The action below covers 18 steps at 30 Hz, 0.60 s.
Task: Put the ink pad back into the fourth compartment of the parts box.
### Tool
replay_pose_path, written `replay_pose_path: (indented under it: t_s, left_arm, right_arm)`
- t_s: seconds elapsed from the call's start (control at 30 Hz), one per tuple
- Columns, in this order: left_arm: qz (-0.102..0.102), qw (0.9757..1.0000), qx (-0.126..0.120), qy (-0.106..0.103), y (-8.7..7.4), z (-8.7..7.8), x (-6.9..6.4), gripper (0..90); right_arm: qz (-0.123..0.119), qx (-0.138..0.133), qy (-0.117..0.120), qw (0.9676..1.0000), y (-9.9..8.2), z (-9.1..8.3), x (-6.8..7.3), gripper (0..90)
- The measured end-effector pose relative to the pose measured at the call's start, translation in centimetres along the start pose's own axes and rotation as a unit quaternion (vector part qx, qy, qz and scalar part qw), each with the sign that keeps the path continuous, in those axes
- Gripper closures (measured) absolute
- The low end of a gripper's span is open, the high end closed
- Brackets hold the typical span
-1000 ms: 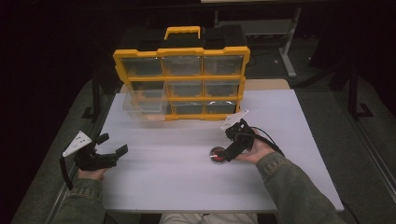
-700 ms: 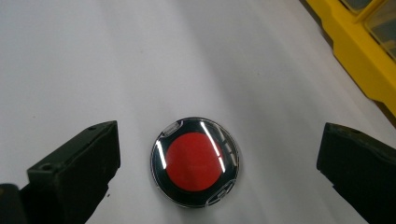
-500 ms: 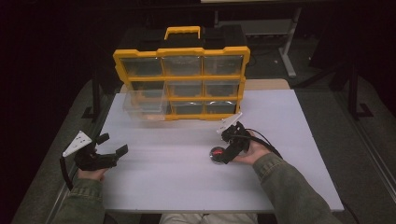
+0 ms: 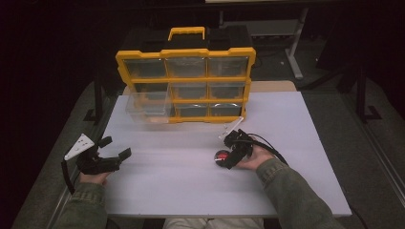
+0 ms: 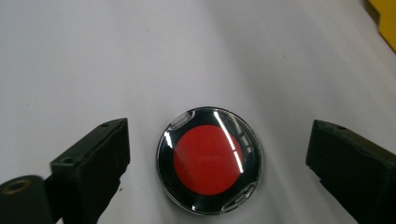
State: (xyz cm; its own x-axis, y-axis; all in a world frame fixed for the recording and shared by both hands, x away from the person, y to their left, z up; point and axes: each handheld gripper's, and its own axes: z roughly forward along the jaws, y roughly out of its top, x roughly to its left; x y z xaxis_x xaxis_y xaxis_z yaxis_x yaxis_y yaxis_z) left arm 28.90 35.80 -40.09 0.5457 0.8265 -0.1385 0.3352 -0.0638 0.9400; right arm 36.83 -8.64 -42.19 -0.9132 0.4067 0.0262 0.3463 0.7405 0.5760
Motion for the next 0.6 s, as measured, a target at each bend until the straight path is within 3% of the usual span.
replay_pose_path:
  t_s: [0.6]
  left_arm:
    - [0.002,1.0000,-0.001,0.001,-0.01,0.04,-0.04,0.0]
  right_arm:
    - [-0.008,0.009,0.002,0.9999,-0.42,1.06,0.18,18.7]
